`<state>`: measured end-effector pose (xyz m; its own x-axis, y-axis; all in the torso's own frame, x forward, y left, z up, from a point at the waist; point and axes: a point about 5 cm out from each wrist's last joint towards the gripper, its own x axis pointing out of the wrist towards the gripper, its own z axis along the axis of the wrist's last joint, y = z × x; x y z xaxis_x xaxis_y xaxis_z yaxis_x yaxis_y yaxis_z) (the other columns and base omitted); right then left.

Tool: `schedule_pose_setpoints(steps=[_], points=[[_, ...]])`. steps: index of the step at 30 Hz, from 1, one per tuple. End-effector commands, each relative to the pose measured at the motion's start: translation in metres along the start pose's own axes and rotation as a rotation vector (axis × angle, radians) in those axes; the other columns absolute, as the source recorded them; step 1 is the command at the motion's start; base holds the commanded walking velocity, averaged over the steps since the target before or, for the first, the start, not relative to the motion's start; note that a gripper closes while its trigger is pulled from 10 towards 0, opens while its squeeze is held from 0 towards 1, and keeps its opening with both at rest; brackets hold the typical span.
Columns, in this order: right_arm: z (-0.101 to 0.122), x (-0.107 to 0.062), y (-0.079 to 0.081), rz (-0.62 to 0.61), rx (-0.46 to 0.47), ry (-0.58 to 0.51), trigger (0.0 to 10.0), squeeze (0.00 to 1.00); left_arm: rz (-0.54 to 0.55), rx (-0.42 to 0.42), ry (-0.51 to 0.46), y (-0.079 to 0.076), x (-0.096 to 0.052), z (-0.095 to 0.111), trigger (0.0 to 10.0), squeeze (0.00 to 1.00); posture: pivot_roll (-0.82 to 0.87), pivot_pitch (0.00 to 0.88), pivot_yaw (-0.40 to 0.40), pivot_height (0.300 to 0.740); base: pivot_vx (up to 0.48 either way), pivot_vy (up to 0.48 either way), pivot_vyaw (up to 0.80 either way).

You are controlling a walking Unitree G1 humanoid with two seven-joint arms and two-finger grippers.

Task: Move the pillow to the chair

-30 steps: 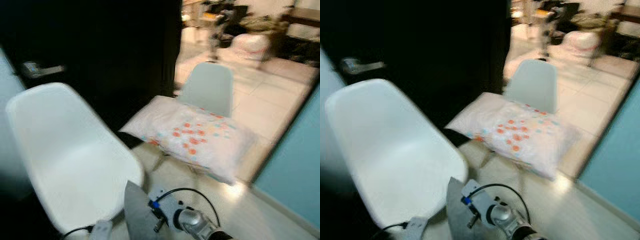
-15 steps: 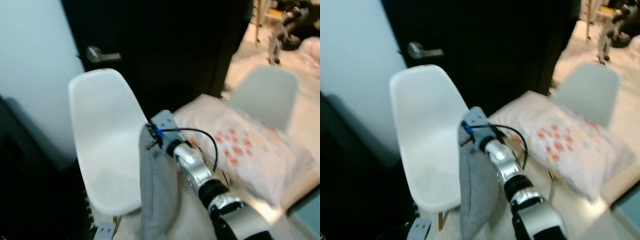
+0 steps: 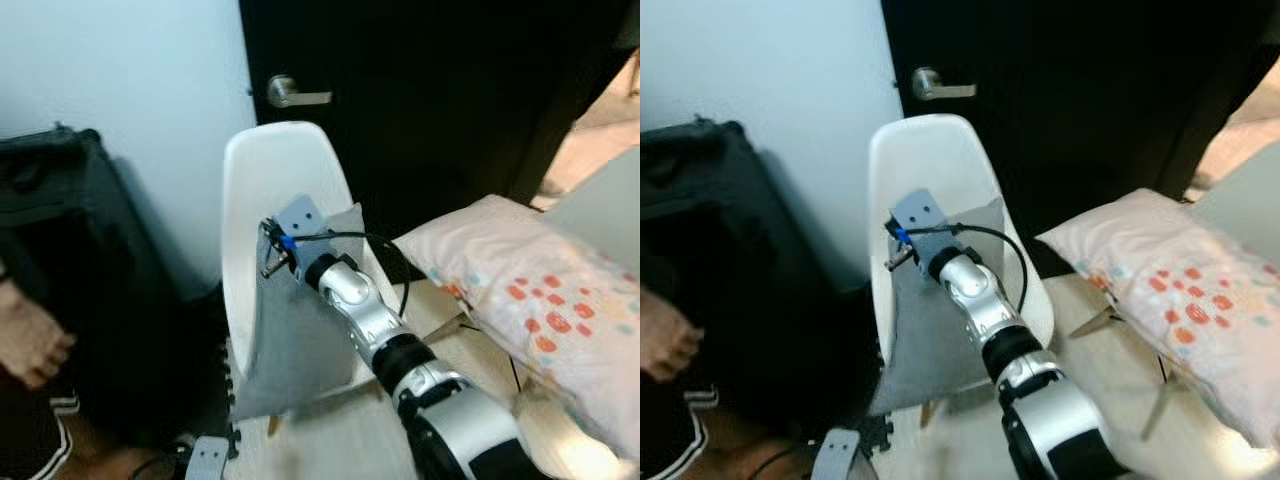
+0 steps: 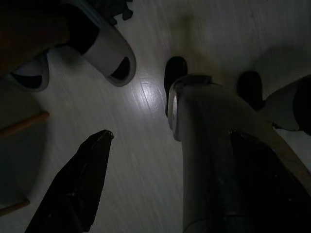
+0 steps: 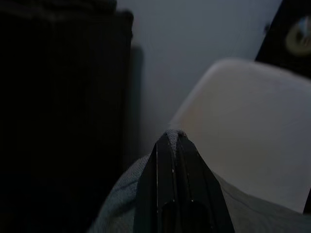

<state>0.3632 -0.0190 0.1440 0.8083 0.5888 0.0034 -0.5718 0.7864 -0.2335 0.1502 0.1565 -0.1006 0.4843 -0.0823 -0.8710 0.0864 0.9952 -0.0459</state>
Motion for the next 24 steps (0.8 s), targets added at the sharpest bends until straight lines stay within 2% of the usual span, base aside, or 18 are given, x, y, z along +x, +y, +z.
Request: schedule_pose_setpoints(steps=[1, 6, 24], points=[[0.0022, 0.0001, -0.0009, -0.01, 0.02, -0.015, 10.0, 0.0, -0.007, 0.011, 0.023, -0.0006, -0.0008, -0.0059, 10.0, 0.0, -0.14, 0.071, 0.005, 0.74, 0.0, 0.0, 0.0], [-0.0031, -0.0027, 0.0024, -0.002, 0.029, -0.009, 10.0, 0.0, -0.013, 0.024, 0.024, -0.001, -0.0006, -0.0052, 10.0, 0.0, -0.14, 0.071, 0.01, 0.74, 0.181, 0.0, 0.0], [0.0008, -0.0008, 0.0044, 0.002, 0.029, -0.023, 10.0, 0.0, -0.022, 0.05, 0.022, -0.0003, -0.0004, -0.0033, 10.0, 0.0, -0.14, 0.057, 0.007, 0.74, 0.35, 0.0, 0.0]])
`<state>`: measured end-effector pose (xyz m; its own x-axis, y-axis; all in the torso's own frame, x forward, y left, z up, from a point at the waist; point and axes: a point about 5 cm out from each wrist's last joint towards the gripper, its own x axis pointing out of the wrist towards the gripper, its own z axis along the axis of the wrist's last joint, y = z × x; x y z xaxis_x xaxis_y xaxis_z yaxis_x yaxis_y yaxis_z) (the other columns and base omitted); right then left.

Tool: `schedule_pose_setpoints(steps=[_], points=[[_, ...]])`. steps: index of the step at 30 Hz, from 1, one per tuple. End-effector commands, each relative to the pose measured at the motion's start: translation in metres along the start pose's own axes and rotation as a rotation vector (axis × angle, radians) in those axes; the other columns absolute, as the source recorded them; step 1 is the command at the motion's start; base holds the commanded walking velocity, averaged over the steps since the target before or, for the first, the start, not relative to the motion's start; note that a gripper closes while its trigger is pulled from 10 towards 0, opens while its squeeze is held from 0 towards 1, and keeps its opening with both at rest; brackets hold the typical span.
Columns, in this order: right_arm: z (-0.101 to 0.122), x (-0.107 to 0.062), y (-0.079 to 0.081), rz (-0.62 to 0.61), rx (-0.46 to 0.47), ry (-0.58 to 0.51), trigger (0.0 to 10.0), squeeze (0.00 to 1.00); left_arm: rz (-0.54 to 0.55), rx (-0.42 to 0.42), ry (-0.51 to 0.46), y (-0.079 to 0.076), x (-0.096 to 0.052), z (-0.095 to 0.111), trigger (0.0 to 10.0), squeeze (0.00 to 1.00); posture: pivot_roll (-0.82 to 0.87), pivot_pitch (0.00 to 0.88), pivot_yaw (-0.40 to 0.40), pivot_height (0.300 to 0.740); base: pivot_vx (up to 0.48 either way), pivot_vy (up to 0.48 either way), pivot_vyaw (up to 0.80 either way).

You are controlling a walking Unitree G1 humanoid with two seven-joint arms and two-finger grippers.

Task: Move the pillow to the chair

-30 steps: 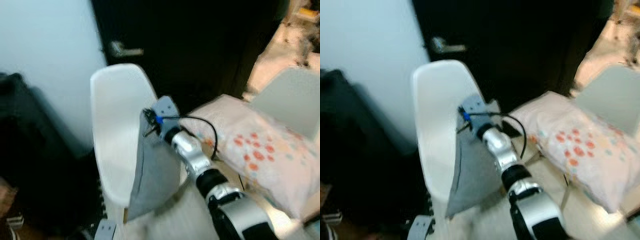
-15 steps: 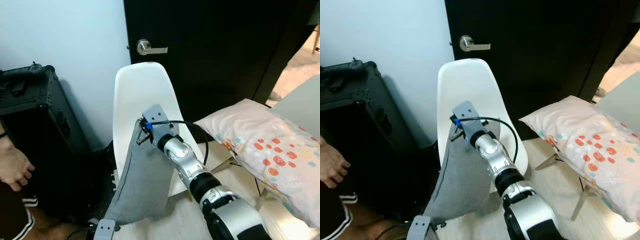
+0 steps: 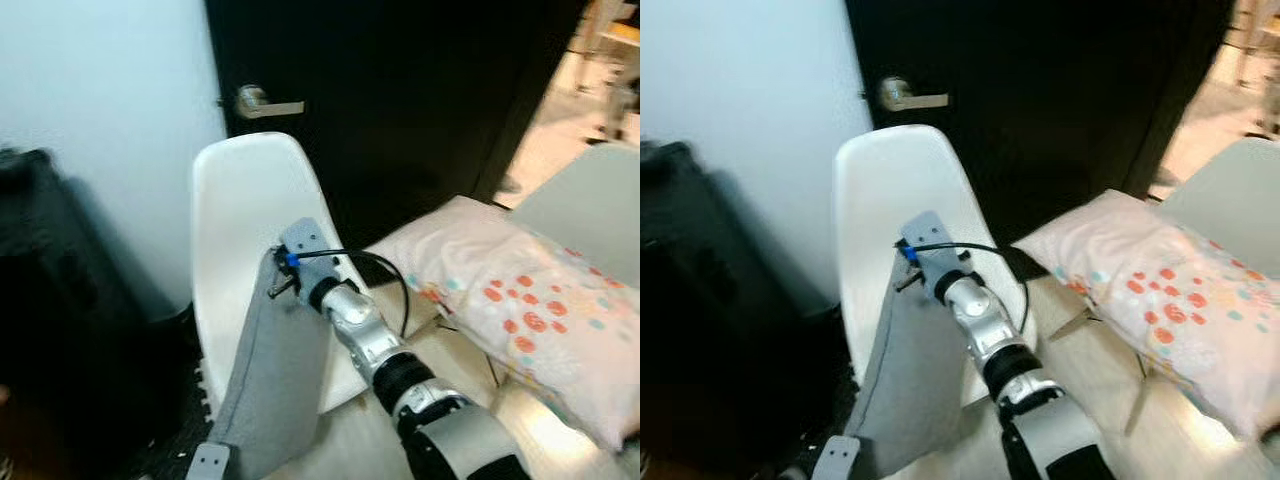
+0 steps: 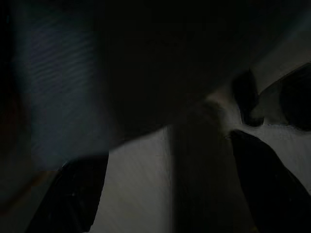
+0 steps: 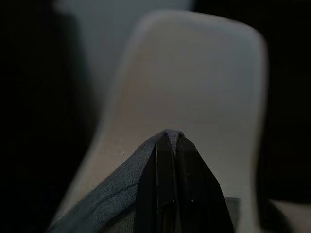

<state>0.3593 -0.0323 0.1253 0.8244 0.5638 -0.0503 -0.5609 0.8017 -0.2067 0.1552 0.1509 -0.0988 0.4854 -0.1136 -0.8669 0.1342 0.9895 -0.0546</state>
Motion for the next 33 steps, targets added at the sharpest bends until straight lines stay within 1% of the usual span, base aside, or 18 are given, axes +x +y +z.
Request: schedule_pose_setpoints(steps=[1, 3, 5, 10, 14, 16, 19, 22, 23, 24, 27, 28, 29, 33], points=[[0.022, 0.009, 0.009, 0.018, 0.0, -0.083, 10.0, 0.0, 0.008, 0.012, 0.028, 0.005, -0.002, -0.009, 10.0, 0.0, -0.14, 0.06, 0.009, 0.74, 0.375, 0.0, 0.0], [0.022, 0.009, 0.008, 0.008, 0.001, -0.085, 10.0, 0.0, 0.008, 0.012, 0.029, 0.005, -0.002, -0.01, 10.0, 0.0, -0.14, 0.06, 0.01, 0.74, 0.377, 0.0, 0.0], [0.023, 0.009, 0.003, -0.022, 0.006, -0.087, 10.0, 0.0, 0.007, 0.012, 0.031, 0.005, -0.003, -0.011, 10.0, 0.0, -0.14, 0.063, 0.01, 0.74, 0.332, 0.0, 0.0], [0.024, 0.009, 0.0, -0.04, 0.01, -0.087, 10.0, 0.0, 0.022, 0.01, 0.025, 0.007, -0.003, -0.011, 10.0, 0.0, -0.14, 0.066, 0.011, 0.74, 0.296, 0.0, 0.0], [0.023, 0.009, 0.0, -0.044, 0.013, -0.083, 10.0, 0.0, 0.022, -0.015, 0.014, 0.007, -0.003, -0.01, 10.0, 0.0, -0.14, 0.067, 0.012, 0.74, 0.0, 0.0, 0.0], [0.023, 0.009, 0.0, -0.045, 0.016, -0.082, 10.0, 0.0, 0.006, -0.003, 0.02, 0.006, -0.002, -0.01, 10.0, 0.0, -0.14, 0.068, 0.014, 0.74, 0.0, 0.0, 0.0], [0.023, 0.009, 0.001, -0.041, 0.019, -0.084, 10.0, 0.0, 0.004, -0.004, 0.021, 0.006, -0.002, -0.009, 10.0, 0.0, -0.14, 0.071, 0.015, 0.74, 0.0, -0.386, 0.0], [0.022, 0.009, 0.009, 0.007, 0.031, -0.085, 10.0, 0.0, 0.015, -0.013, 0.024, 0.007, -0.002, -0.01, 10.0, 0.0, -0.14, 0.074, 0.016, 0.74, 0.0, -0.454, 0.0], [0.018, 0.009, 0.018, 0.056, 0.037, -0.073, 10.0, 0.0, 0.028, -0.041, 0.014, 0.007, -0.002, -0.009, 10.0, 0.0, -0.14, 0.074, 0.016, 0.74, 0.0, 0.0, 0.0], [0.018, 0.009, 0.018, 0.056, 0.037, -0.073, 10.0, 0.0, 0.028, -0.041, 0.014, 0.007, -0.002, -0.009, 10.0, 0.0, -0.14, 0.074, 0.016, 0.74, 0.0, 0.0, 0.0], [0.015, 0.009, 0.03, 0.109, 0.03, -0.06, 10.0, 0.0, 0.029, -0.033, 0.019, 0.006, -0.002, -0.009, 10.0, 0.0, -0.14, 0.087, 0.016, 0.74, 0.0, 0.0, 0.0], [0.015, 0.009, 0.03, 0.109, 0.03, -0.06, 10.0, 0.0, 0.029, -0.033, 0.019, 0.006, -0.002, -0.009, 10.0, 0.0, -0.14, 0.087, 0.016, 0.74, 0.0, 0.0, 0.0], [0.012, 0.01, 0.038, 0.14, 0.02, -0.047, 10.0, 0.0, 0.026, -0.03, 0.021, 0.005, -0.002, -0.009, 10.0, 0.0, -0.15, 0.09, 0.017, 0.74, 0.0, 0.0, 0.0], [0.007, 0.012, 0.043, 0.131, -0.037, 0.003, 10.0, 0.0, 0.02, -0.029, 0.023, 0.003, -0.002, -0.011, 10.0, 0.0, -0.14, 0.103, 0.012, 0.74, 0.0, 0.0, 0.0]])
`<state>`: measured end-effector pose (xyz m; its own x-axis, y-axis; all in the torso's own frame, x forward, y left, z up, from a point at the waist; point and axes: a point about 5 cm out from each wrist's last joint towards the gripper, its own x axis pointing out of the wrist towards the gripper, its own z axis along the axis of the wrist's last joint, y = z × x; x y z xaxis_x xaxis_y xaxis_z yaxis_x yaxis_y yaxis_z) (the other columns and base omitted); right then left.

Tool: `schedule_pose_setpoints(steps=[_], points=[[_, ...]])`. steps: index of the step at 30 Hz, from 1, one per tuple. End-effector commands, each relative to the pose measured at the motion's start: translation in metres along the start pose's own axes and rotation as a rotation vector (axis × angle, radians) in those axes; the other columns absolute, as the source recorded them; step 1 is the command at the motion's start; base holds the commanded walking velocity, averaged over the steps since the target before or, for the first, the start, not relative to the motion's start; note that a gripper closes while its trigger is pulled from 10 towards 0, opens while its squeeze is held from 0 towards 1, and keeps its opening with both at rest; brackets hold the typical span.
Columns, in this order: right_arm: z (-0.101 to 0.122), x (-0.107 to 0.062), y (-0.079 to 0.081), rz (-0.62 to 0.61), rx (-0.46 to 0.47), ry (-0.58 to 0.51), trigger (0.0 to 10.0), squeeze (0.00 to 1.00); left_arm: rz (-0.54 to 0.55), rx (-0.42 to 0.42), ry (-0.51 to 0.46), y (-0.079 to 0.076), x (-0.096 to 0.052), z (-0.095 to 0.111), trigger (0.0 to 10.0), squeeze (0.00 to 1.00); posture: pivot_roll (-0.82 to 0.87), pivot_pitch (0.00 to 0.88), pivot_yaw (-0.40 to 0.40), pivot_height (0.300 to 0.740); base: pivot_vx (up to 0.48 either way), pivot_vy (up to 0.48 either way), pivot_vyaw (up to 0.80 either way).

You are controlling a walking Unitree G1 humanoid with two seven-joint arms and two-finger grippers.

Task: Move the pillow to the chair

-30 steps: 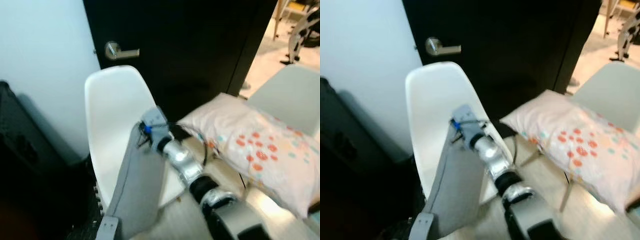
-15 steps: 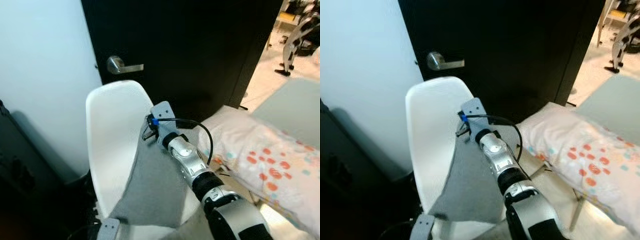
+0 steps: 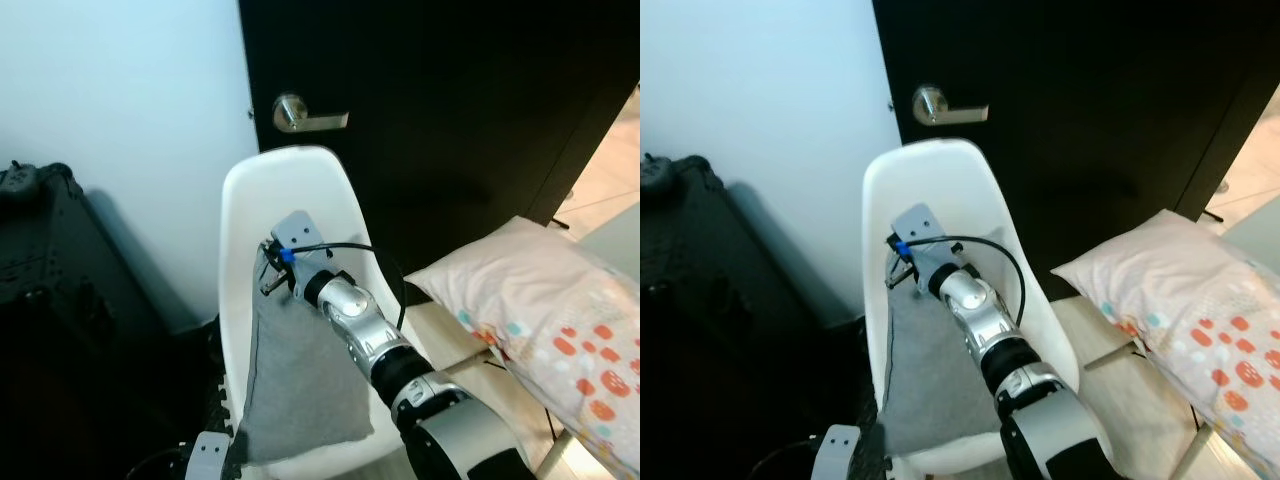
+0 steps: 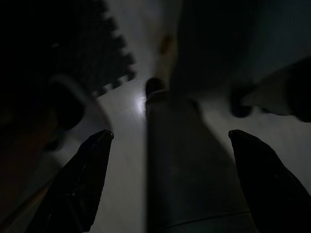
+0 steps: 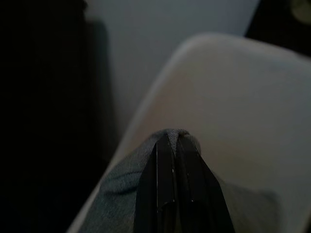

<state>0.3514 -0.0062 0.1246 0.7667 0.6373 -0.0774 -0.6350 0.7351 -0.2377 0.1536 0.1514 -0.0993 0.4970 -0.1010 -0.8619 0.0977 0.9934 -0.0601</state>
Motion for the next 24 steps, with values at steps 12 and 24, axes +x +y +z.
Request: schedule_pose_setpoints(steps=[12, 24], points=[[0.006, 0.014, 0.008, -0.037, 0.082, 0.086, 10.0, 0.0, 0.0, -0.015, 0.072, -0.006, -0.007, -0.037, 10.0, 0.0, -0.09, 0.238, -0.034, 0.735, 0.0, 0.0, 0.0], [0.006, 0.016, 0.016, -0.057, 0.195, 0.069, 10.0, 0.0, 0.005, -0.008, 0.064, -0.004, -0.01, -0.042, 10.0, 0.0, -0.05, 0.31, -0.041, 0.695, 0.0, 0.0, 0.0]])
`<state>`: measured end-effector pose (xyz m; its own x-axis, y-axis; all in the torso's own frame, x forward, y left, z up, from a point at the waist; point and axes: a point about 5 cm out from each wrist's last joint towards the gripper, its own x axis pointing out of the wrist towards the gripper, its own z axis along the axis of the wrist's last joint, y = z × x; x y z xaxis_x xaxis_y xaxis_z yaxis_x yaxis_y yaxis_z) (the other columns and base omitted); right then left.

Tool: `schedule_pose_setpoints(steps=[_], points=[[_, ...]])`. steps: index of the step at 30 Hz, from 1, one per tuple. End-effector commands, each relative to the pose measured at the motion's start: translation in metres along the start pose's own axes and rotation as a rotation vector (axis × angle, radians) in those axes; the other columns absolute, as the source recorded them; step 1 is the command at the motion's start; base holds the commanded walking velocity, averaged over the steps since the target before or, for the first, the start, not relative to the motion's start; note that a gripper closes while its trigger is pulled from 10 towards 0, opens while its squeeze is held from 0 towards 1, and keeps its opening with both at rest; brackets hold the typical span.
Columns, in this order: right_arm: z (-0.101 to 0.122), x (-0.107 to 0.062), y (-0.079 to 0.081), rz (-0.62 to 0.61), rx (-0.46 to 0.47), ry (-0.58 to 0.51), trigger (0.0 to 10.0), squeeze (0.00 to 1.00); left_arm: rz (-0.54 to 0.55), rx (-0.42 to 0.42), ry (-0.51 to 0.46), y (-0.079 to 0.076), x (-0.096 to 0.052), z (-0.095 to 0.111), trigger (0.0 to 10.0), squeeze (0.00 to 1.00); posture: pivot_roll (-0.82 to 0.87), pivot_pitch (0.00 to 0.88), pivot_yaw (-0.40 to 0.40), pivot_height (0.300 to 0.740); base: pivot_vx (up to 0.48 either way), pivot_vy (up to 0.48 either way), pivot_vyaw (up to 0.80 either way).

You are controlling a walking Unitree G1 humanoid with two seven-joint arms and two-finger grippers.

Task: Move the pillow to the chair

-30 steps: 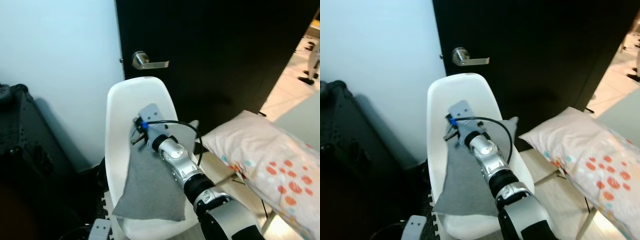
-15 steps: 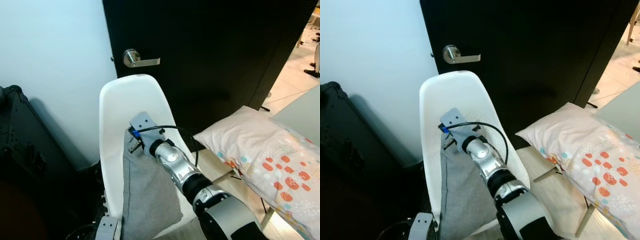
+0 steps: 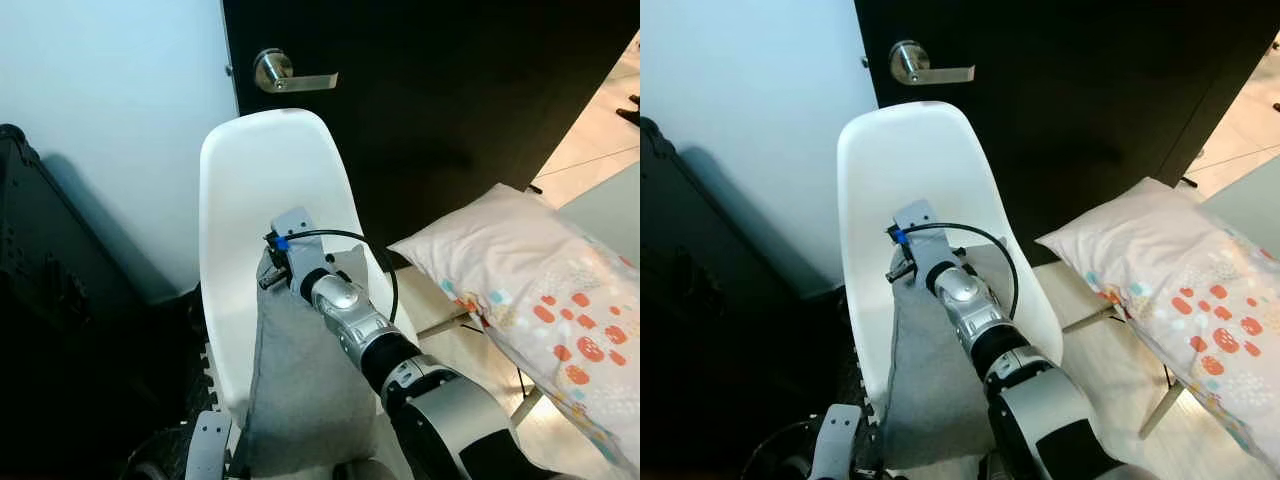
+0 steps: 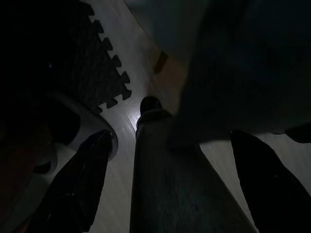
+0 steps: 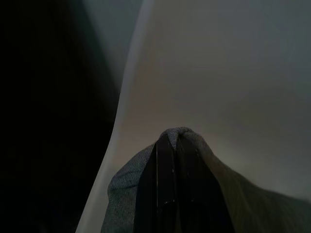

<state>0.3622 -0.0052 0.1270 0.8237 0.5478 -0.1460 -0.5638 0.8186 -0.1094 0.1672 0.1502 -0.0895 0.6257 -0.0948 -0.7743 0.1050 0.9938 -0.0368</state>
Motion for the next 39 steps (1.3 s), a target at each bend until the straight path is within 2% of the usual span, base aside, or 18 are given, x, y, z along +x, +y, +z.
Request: schedule_pose_setpoints(steps=[1, 6, 8, 9, 10, 11, 15, 20, 26, 34, 35, 36, 37, 39], points=[[0.005, 0.005, 0.022, 0.02, 0.069, -0.022, 10.0, 0.0, -0.009, -0.022, 0.207, -0.003, -0.016, -0.054, 10.0, 0.0, -0.04, 0.317, -0.044, 0.685, 0.0, 0.0, 0.0], [0.014, 0.007, 0.017, -0.008, 0.083, -0.048, 10.0, 0.0, -0.008, -0.021, 0.196, -0.002, -0.015, -0.051, 10.0, 0.0, -0.04, 0.321, -0.043, 0.665, 0.0, 0.0, 0.0], [0.028, 0.01, 0.011, -0.036, 0.101, -0.095, 10.0, 0.0, -0.01, -0.019, 0.194, -0.003, -0.016, -0.052, 10.0, 0.0, -0.04, 0.321, -0.042, 0.655, 0.0, 0.0, 0.0], [0.028, 0.01, 0.011, -0.036, 0.101, -0.095, 10.0, 0.0, -0.01, -0.019, 0.194, -0.003, -0.016, -0.052, 10.0, 0.0, -0.04, 0.321, -0.042, 0.655, 0.0, 0.0, 0.0], [0.046, 0.012, 0.003, -0.066, 0.145, -0.152, 10.0, 0.0, -0.014, -0.018, 0.196, -0.005, -0.017, -0.054, 10.0, 0.0, -0.03, 0.32, -0.043, 0.645, 0.0, 0.0, 0.0], [0.052, 0.013, 0.0, -0.077, 0.165, -0.173, 10.0, 0.0, -0.015, -0.018, 0.198, -0.006, -0.017, -0.055, 10.0, 0.0, -0.03, 0.319, -0.044, 0.64, 0.0, 0.0, 0.0], [0.069, 0.013, -0.009, -0.099, 0.233, -0.234, 10.0, 0.0, -0.021, -0.018, 0.204, -0.008, -0.018, -0.058, 10.0, 0.0, -0.03, 0.319, -0.044, 0.625, 0.0, 0.0, 0.0], [0.098, 0.01, -0.028, -0.161, 0.331, -0.362, 10.0, 0.0, -0.034, -0.015, 0.214, -0.014, -0.02, -0.064, 10.0, 0.0, -0.04, 0.325, -0.042, 0.595, 0.0, 0.0, 0.0], [0.099, 0.01, -0.028, -0.167, 0.294, -0.372, 10.0, 0.0, -0.038, -0.014, 0.212, -0.015, -0.02, -0.063, 10.0, 0.0, -0.04, 0.328, -0.039, 0.57, 0.0, 0.0, 0.0], [0.071, 0.011, -0.019, -0.15, 0.268, -0.266, 10.0, 0.0, -0.04, -0.011, 0.205, -0.014, -0.019, -0.061, 10.0, 0.0, -0.05, 0.331, -0.036, 0.547, 0.0, 0.0, 0.0], [0.066, 0.01, -0.016, -0.121, 0.27, -0.262, 10.0, 0.29, -0.041, -0.01, 0.204, -0.015, -0.019, -0.06, 10.0, 0.0, -0.05, 0.331, -0.036, 0.547, 0.0, 0.0, 0.0], [0.063, 0.01, -0.013, -0.086, 0.311, -0.275, 10.0, 1.0, -0.042, -0.009, 0.203, -0.015, -0.019, -0.06, 10.0, 0.0, -0.05, 0.331, -0.036, 0.547, 0.0, 0.0, 0.0], [0.063, 0.01, -0.013, -0.086, 0.311, -0.275, 10.0, 1.0, -0.042, -0.009, 0.203, -0.015, -0.019, -0.06, 10.0, 0.0, -0.05, 0.331, -0.036, 0.547, 0.0, 0.0, 0.0], [0.061, 0.008, -0.01, -0.038, 0.376, -0.312, 10.0, 1.0, -0.045, -0.007, 0.202, -0.015, -0.019, -0.06, 10.0, 0.0, -0.05, 0.328, -0.036, 0.547, 0.0, 0.0, 0.0]])
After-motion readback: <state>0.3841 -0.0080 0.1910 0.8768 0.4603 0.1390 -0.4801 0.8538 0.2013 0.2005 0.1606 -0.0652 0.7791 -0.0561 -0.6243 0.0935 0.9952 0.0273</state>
